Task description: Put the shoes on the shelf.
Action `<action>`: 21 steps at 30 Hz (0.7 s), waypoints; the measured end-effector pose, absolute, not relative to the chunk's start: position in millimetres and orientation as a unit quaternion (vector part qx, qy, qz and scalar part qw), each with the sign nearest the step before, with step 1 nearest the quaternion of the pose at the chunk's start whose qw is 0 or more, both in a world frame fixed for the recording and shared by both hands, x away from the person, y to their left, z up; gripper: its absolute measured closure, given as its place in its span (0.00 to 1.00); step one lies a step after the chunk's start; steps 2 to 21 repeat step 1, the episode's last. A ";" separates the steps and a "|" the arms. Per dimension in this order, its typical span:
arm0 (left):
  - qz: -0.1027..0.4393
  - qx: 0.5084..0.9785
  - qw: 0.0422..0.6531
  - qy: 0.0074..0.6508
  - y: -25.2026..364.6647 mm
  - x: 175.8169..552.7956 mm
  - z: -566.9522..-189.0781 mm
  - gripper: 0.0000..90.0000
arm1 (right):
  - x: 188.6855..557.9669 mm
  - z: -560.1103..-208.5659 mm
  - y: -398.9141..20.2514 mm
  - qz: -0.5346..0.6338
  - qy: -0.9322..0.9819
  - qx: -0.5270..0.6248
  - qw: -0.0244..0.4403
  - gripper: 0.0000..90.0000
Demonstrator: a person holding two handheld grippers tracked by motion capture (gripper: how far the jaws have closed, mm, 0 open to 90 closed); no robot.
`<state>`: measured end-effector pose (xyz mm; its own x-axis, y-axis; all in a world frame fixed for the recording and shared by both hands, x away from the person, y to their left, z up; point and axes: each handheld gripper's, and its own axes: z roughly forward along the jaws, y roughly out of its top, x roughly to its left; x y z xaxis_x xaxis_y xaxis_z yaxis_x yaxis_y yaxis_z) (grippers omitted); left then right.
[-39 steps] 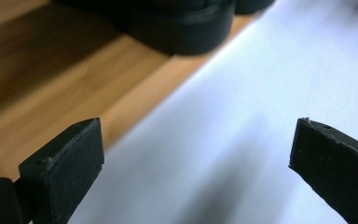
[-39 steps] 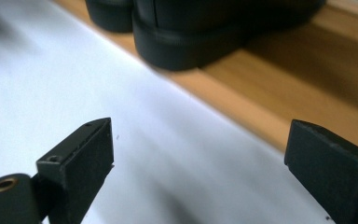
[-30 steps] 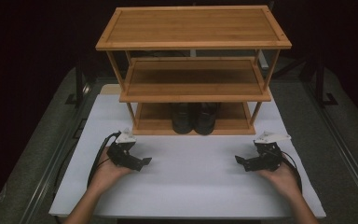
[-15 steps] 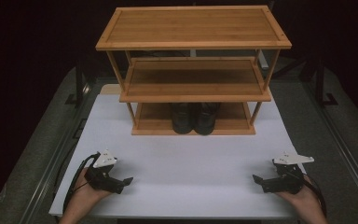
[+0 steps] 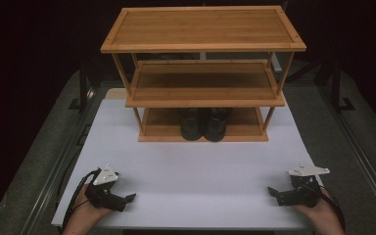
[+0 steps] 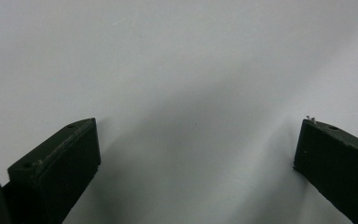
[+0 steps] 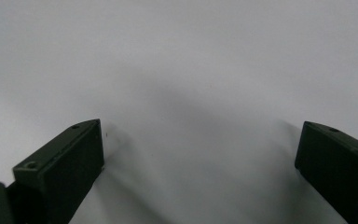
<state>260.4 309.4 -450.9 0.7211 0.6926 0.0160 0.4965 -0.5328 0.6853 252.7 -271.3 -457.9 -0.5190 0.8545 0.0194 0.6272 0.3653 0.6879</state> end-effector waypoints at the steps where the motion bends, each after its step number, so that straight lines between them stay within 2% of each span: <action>1: 0.145 0.863 0.339 0.344 309.4 260.4 -450.9 0.00 | 252.6 -458.0 -271.3 0.327 0.808 0.459 0.174 0.01; 21: 0.145 0.863 0.339 0.344 309.4 260.4 -450.9 0.00 | 252.6 -458.0 -271.3 0.327 0.808 0.459 0.174 0.01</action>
